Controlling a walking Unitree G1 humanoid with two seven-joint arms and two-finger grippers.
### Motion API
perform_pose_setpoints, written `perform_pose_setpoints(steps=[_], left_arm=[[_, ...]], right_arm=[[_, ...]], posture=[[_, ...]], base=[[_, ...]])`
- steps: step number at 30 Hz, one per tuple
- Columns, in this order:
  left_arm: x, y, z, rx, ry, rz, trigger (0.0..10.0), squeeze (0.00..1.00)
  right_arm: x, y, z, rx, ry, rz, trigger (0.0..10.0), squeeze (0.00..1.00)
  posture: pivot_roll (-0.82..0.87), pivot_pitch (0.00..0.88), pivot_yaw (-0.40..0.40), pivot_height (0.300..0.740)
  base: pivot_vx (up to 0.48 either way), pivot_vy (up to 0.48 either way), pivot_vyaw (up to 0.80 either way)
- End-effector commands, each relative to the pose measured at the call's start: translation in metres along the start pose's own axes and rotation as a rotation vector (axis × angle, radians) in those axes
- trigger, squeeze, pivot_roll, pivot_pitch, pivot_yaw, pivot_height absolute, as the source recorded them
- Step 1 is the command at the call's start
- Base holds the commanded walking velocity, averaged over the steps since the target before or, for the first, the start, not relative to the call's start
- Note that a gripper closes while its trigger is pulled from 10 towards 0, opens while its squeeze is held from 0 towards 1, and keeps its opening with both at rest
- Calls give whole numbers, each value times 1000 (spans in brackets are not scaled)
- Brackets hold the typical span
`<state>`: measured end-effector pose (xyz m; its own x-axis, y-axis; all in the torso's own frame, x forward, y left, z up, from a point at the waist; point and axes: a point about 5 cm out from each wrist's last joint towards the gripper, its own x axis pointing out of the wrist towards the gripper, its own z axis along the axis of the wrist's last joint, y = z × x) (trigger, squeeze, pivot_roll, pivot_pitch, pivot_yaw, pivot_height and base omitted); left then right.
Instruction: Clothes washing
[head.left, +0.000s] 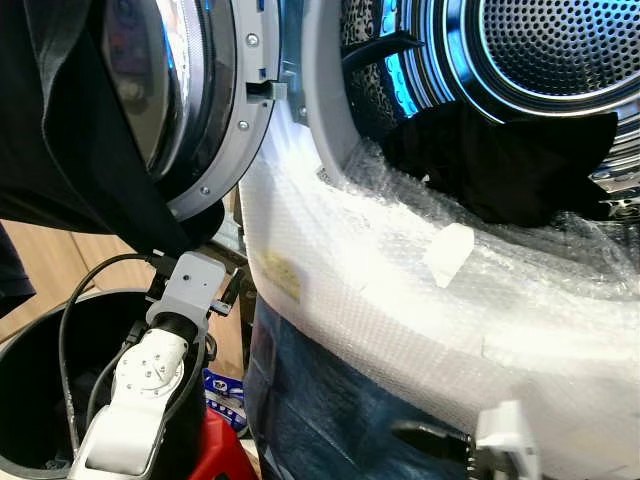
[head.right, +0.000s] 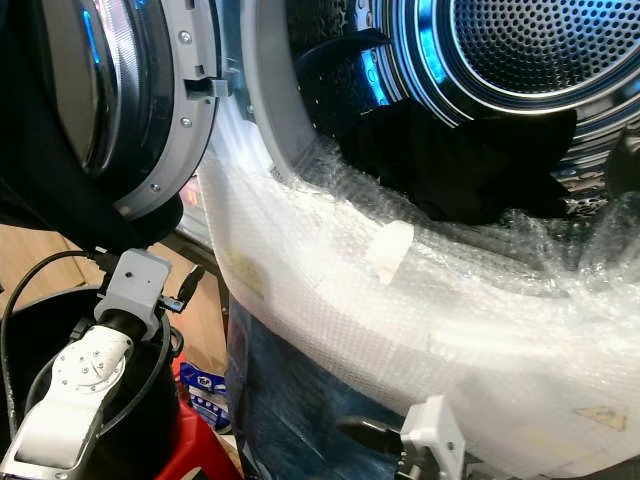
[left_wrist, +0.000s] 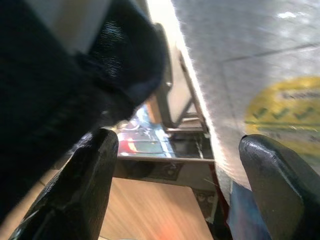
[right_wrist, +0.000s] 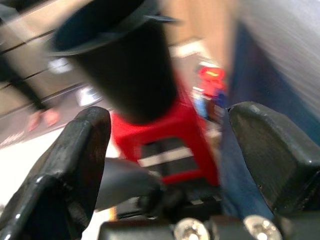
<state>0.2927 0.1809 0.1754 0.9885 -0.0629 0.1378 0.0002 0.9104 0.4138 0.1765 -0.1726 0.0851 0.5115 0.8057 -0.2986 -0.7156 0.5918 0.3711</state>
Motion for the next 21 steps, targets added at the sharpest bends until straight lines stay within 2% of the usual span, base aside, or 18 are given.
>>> perform_pose_setpoints(steps=[1,2,3,4,5,7,10,11,12,13,18,20,21], left_arm=[[1,6,0,-11,-4,55,10000,0],[0,8,1,-12,-9,71,10000,0],[0,8,2,-12,-11,73,10000,0],[0,8,1,-11,-10,70,10000,0],[0,8,1,-11,-10,70,10000,0],[-2,9,0,-13,-8,74,10000,0],[-4,9,-2,-21,-1,80,10000,0],[-5,8,-4,-22,2,81,10000,0],[-5,8,-4,-22,2,81,10000,0],[-7,7,-4,-25,5,88,10000,0],[-9,7,-7,-28,21,105,10000,0],[-9,9,-9,-50,31,127,10000,0],[-9,9,-9,-55,31,127,10000,0]], right_arm=[[-1,-21,-14,40,14,-120,10000,0],[1,-30,-26,90,14,-166,10000,0],[2,-32,-33,120,24,-161,10000,0],[5,-31,-43,124,45,-140,10000,0],[5,-31,-43,124,45,-140,10000,0],[13,-39,-60,152,82,-176,10000,0],[23,-58,-79,219,94,-313,10000,0],[27,-66,-90,298,88,-403,10000,0],[27,-66,-90,298,88,-403,10000,0],[29,-67,-104,300,128,-445,10000,0],[26,-70,-125,349,209,-558,10000,0],[28,-79,-132,380,215,-694,10000,0],[28,-80,-132,383,213,-705,10000,0]], posture=[[-52,37,-63,740],[-41,26,-62,740],[-41,26,-62,740],[-34,23,-60,740],[-34,23,-60,740],[-39,19,-56,740],[-43,23,-49,740],[-36,13,-47,740],[-36,13,-47,740],[-28,11,-51,740],[-14,0,-54,740],[-14,0,-54,740],[-14,0,-54,740]], base=[[0,0,0],[0,0,0],[0,0,0],[0,0,0],[0,0,0],[0,0,0],[0,0,0],[0,0,0],[0,0,0],[0,0,0],[0,0,0],[0,0,0],[0,0,0]])
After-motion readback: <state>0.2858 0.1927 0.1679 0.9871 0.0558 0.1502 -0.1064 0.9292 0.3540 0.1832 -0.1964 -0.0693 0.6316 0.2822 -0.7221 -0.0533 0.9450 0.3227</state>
